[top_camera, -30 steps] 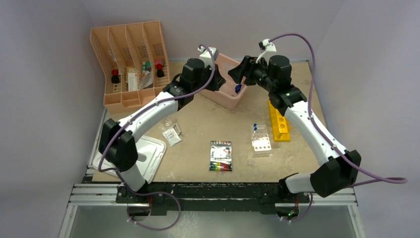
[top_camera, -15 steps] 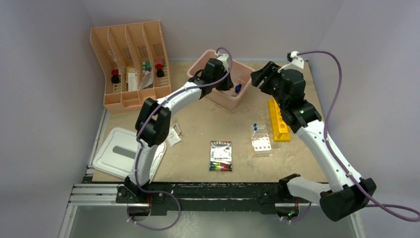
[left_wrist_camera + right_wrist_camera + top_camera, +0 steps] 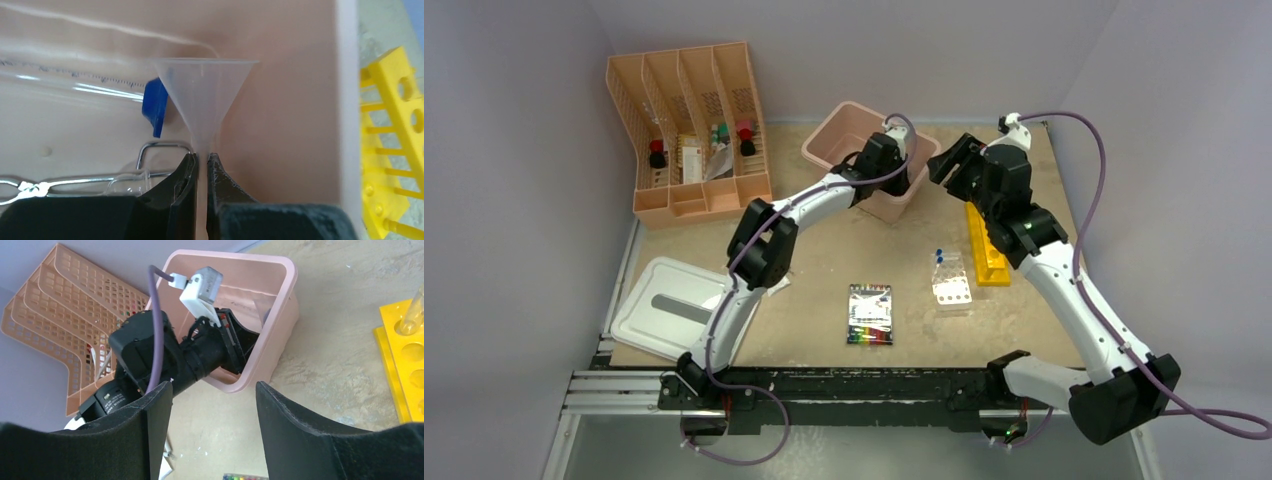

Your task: Organize the chemistry lab equipment

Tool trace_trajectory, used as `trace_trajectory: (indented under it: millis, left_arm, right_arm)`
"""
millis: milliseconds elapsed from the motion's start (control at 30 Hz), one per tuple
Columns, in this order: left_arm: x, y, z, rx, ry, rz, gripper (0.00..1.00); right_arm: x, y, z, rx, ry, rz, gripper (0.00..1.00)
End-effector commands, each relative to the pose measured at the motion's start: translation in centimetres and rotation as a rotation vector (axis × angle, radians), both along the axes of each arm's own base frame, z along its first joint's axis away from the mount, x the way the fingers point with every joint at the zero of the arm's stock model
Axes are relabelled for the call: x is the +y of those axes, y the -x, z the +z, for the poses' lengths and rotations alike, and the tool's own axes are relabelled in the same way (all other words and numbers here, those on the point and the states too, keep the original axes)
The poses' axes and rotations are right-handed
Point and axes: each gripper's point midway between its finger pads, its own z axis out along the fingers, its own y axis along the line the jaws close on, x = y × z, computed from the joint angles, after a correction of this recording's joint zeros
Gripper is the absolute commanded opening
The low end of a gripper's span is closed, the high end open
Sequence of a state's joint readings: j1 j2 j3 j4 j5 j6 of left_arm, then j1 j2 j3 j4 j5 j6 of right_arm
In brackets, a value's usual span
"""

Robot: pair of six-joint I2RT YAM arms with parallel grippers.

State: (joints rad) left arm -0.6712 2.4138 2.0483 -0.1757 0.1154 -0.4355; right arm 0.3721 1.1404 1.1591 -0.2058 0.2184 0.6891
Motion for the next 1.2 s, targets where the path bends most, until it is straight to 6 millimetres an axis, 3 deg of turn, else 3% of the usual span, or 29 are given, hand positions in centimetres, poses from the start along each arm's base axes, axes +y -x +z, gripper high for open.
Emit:
trace_trajectory:
  millis: [0,200,467,633,767,867,933,1033,1167]
  left_arm:
    - [0.3,-1.2,2.2,-0.091,-0.048,0.036,0.09]
    - [0.9,-1.7,4.7,-0.161,-0.065,0.035,0.29]
    - [1.3,-0.9,13.0,-0.255,0.028,0.045,0.37]
    - [3.8,0.5,18.4,-0.313,0.054,0.072,0.44]
    - [8.2,1.2,21.5,-0.341,0.056,0.183,0.52]
    - [13.7,1.3,22.2,-0.300,0.085,0.355,0.57]
    - [18.3,1.4,21.8,-0.255,0.098,0.451,0.59]
    - [25.4,2.8,20.9,-0.232,0.017,0.615,0.72]
    - [32.3,6.1,19.1,-0.233,-0.136,0.802,0.90]
  right_arm:
    - [-0.1,0.0,1.7,-0.038,-0.020,-0.009,0.64]
    - [-0.1,-0.1,1.6,-0.036,-0.018,-0.011,0.64]
    - [-0.2,-0.2,1.3,-0.030,-0.022,-0.019,0.64]
    - [-0.2,-0.5,1.2,-0.039,-0.019,-0.024,0.64]
    - [0.3,-1.0,0.9,-0.042,-0.026,-0.007,0.64]
    - [0.5,-1.3,0.6,-0.041,-0.021,0.000,0.64]
    - [0.7,-1.4,0.4,-0.036,-0.022,0.004,0.64]
    - [1.2,-2.0,0.6,-0.056,0.004,0.038,0.66]
    - [3.3,-2.7,0.0,-0.044,0.032,0.149,0.71]
